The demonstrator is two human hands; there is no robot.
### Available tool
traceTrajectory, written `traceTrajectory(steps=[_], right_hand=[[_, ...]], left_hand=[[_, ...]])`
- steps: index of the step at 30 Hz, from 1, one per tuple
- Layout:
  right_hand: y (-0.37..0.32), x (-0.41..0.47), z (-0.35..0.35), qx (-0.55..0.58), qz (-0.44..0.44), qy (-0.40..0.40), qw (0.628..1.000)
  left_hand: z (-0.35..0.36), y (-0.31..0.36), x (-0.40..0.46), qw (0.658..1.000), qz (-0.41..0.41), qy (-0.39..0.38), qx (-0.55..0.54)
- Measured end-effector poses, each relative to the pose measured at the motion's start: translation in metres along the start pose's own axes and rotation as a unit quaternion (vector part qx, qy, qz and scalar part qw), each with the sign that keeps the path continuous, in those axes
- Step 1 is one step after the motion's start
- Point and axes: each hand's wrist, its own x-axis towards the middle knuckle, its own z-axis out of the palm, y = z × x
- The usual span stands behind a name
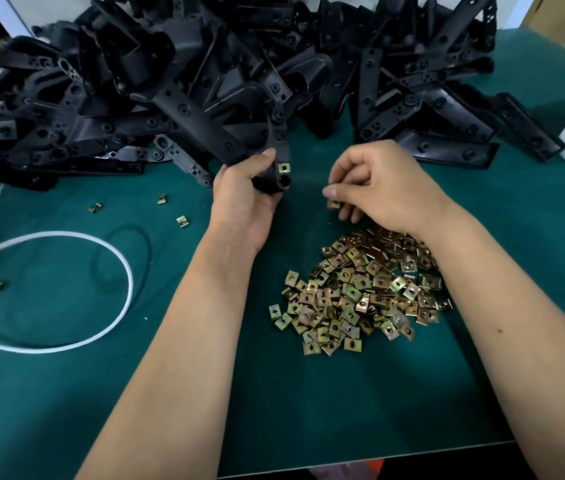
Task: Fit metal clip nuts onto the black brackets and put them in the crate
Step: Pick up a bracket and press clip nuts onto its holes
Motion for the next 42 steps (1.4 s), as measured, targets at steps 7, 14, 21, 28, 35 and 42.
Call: traceTrajectory(steps=[7, 14, 21, 28, 35, 42], right_hand=[[0.003, 0.004, 0.011, 0.011, -0.030, 0.136, 0.990], [-0.010, 0.001, 0.022, 0.393, 0.046, 0.172, 0.902], [-0.014, -0.002, 0.019, 0.454, 0.096, 0.157, 0.872], [-0.014, -0.002, 0.021, 0.470, 0.099, 0.154, 0.863], [-0.014, -0.003, 0.022, 0.458, 0.101, 0.149, 0.871], [-0.015, -0.002, 0.029, 0.442, 0.066, 0.192, 0.874]], left_hand=[[0.007, -0.001, -0.012, 0.999, -0.028, -0.033, 0.024], [0.011, -0.004, -0.020, 0.990, -0.051, -0.103, 0.080], [0.012, -0.002, -0.023, 0.990, -0.051, -0.103, 0.082], [0.013, -0.003, -0.024, 0.989, -0.047, -0.103, 0.094], [0.012, -0.003, -0.024, 0.989, -0.048, -0.105, 0.095], [0.016, -0.005, -0.027, 0.986, -0.046, -0.101, 0.126]])
